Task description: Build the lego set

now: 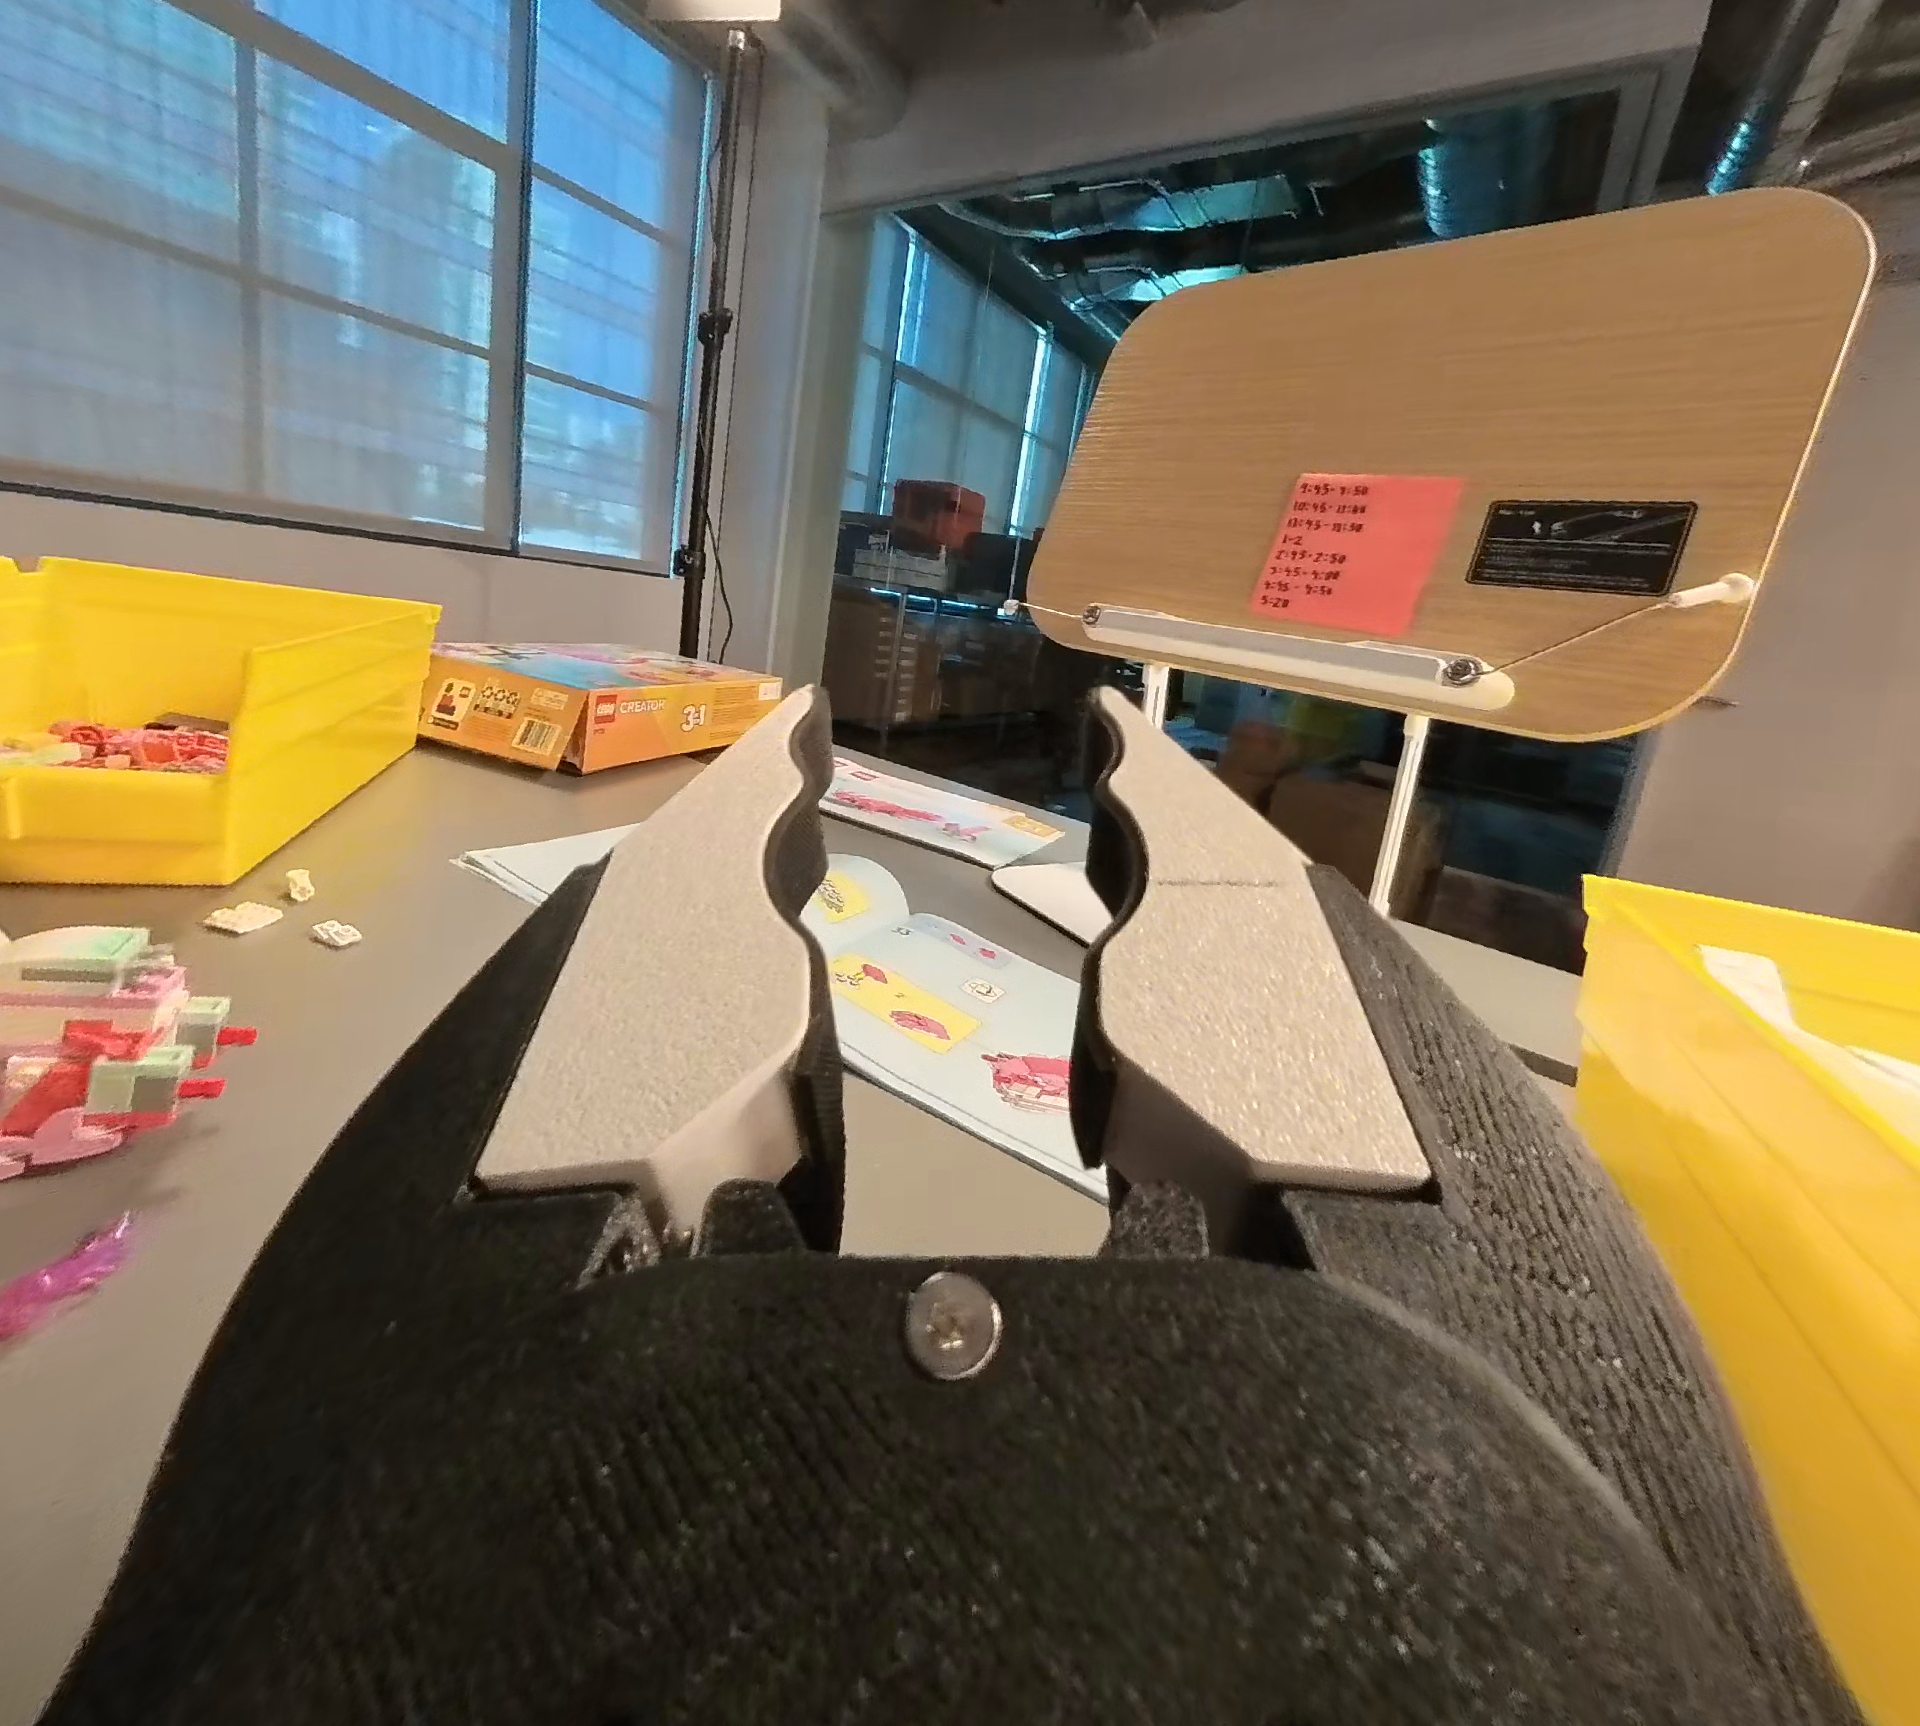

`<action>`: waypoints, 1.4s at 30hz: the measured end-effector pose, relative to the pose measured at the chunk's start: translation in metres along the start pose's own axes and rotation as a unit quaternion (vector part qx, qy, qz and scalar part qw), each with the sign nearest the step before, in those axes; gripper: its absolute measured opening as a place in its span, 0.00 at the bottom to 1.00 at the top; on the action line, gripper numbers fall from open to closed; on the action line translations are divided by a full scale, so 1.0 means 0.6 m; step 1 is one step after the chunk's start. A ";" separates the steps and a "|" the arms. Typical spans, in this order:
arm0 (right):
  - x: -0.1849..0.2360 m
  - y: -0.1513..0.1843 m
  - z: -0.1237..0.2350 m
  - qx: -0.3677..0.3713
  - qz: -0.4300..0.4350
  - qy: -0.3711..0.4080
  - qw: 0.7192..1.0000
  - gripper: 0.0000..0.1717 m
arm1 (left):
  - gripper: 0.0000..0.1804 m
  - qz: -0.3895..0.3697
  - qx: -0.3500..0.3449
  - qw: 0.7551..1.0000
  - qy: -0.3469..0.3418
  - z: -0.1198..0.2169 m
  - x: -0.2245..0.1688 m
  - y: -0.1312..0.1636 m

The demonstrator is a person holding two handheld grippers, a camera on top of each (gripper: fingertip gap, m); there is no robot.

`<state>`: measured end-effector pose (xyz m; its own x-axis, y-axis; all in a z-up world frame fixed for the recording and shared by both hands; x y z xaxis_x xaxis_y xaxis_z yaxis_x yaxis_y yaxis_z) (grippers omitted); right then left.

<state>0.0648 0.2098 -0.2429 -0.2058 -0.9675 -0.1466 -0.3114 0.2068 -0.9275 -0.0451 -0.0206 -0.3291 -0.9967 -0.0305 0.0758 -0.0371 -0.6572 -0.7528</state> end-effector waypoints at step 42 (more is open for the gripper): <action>0.016 0.019 -0.006 0.048 0.078 -0.011 0.996 0.03 | 0.37 0.029 -0.524 0.805 -0.278 0.244 0.058 -0.009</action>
<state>0.0559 0.2033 -0.2537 -0.2233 -0.9281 -0.2981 -0.1873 0.3409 -0.9212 -0.0692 -0.1286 -0.2268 -0.8237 -0.5612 0.0817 -0.3217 0.3439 -0.8822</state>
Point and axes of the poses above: each gripper's, where its closed fingertips meet, z back along the fingers, y out of its underside, x = y × z across the jaws, the point moved 6 cm from there along z, back along the fingers, and after that the axes turned 2 degrees about x, right-handed, at the moved point
